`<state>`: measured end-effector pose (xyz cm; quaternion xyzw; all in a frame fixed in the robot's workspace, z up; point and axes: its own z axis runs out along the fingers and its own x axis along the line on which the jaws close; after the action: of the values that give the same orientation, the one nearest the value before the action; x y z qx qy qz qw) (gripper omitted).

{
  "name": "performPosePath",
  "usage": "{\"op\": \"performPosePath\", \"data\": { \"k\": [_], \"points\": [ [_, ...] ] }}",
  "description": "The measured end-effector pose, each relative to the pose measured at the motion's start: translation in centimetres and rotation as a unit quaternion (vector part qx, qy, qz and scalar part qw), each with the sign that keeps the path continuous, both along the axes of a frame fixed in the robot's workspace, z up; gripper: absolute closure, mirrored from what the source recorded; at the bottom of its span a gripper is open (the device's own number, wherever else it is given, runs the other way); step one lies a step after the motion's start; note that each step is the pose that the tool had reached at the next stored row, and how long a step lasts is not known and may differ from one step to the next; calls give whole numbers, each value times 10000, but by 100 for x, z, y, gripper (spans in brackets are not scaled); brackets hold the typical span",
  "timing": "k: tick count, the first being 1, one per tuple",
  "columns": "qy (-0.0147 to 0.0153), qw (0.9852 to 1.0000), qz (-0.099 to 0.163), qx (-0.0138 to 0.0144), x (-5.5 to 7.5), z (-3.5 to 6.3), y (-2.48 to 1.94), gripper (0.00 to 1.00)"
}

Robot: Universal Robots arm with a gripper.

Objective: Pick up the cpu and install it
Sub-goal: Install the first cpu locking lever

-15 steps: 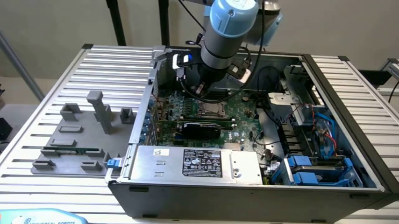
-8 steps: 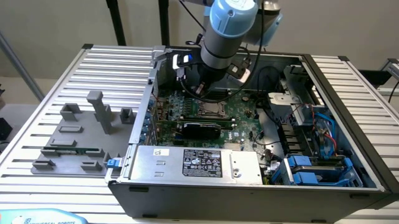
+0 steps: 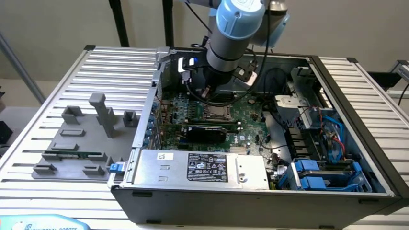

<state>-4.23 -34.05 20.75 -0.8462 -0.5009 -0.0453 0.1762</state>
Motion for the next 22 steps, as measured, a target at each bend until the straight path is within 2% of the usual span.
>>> {"op": "performPosePath", "data": {
  "k": [10, 12, 16, 22],
  "points": [
    [0, 10000, 52, -60, 80, -22, 49, 89],
    [0, 10000, 57, -79, 82, -24, 64, 89],
    [0, 9999, 69, -132, 99, -27, 68, 89],
    [0, 9998, 97, -177, 131, -31, 67, 89]
  ]
}}
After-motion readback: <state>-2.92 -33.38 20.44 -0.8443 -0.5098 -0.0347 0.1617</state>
